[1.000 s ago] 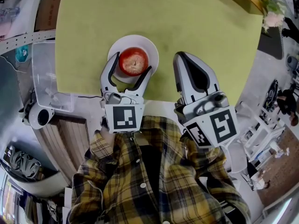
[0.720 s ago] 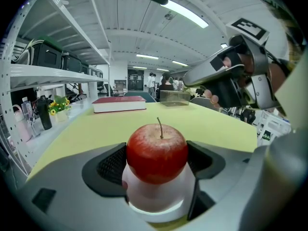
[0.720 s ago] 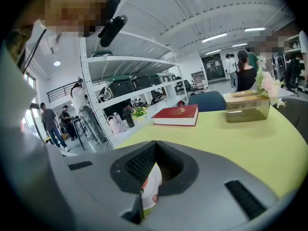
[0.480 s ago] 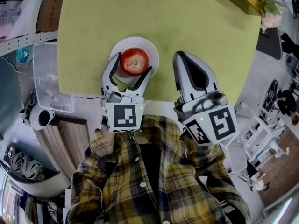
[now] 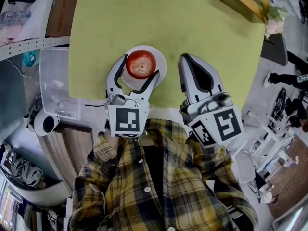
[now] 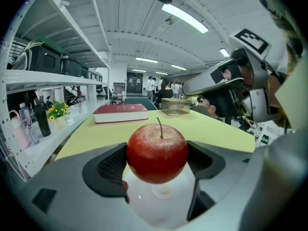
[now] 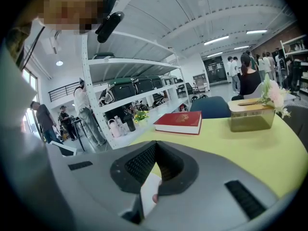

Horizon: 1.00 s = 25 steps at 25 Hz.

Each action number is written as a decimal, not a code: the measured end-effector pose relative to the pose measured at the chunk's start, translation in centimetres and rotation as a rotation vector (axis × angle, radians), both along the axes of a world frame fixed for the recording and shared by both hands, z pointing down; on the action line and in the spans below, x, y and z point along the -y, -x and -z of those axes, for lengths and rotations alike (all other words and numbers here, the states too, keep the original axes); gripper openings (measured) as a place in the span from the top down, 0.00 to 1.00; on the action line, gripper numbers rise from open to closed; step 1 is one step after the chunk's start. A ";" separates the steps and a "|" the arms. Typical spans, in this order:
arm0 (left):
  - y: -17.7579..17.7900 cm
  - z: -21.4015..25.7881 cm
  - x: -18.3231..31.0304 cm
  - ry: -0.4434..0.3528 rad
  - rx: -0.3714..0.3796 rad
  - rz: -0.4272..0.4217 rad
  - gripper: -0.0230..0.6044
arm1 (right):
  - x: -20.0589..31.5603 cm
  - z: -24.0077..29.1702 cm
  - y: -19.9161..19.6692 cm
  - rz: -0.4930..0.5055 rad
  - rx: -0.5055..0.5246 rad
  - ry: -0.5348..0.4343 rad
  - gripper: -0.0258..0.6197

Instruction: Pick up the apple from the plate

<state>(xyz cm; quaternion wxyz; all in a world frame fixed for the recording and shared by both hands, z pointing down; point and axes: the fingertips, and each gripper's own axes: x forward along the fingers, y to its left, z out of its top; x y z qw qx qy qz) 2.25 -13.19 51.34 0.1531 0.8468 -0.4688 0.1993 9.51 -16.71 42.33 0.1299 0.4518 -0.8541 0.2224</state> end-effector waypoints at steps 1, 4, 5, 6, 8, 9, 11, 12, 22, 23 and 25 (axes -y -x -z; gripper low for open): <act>-0.1 0.6 0.3 -0.006 -0.003 -0.001 0.33 | 0.1 0.4 0.0 0.001 0.003 -0.006 0.96; -0.3 2.5 1.1 -0.025 -0.008 -0.012 0.33 | 0.5 2.0 -0.1 -0.003 0.015 -0.024 0.96; -0.3 3.1 1.5 -0.031 -0.010 -0.017 0.33 | 0.7 2.5 -0.1 -0.006 0.019 -0.031 0.96; -0.3 3.7 1.8 -0.037 -0.015 -0.021 0.33 | 0.9 3.0 -0.1 -0.008 0.021 -0.040 0.96; -0.3 5.0 2.5 -0.050 -0.027 -0.027 0.33 | 1.2 4.1 -0.1 -0.013 0.025 -0.058 0.96; -0.3 5.7 2.8 -0.053 -0.030 -0.030 0.33 | 1.3 4.6 -0.2 -0.015 0.027 -0.064 0.96; -0.3 7.0 3.2 -0.056 -0.033 -0.039 0.33 | 1.4 5.6 -0.5 -0.019 0.030 -0.073 0.96; -0.4 7.5 3.4 -0.055 -0.034 -0.047 0.33 | 1.6 6.1 -0.7 -0.023 0.030 -0.079 0.96; -1.6 13.0 4.1 -0.064 -0.060 -0.143 0.33 | 1.7 10.3 -2.8 -0.044 -0.003 -0.144 0.96; -1.6 13.6 4.1 -0.069 -0.061 -0.150 0.33 | 1.7 10.6 -2.9 -0.045 -0.004 -0.148 0.96; -1.8 14.8 4.2 -0.077 -0.069 -0.163 0.33 | 1.6 11.2 -3.0 -0.045 -0.004 -0.154 0.96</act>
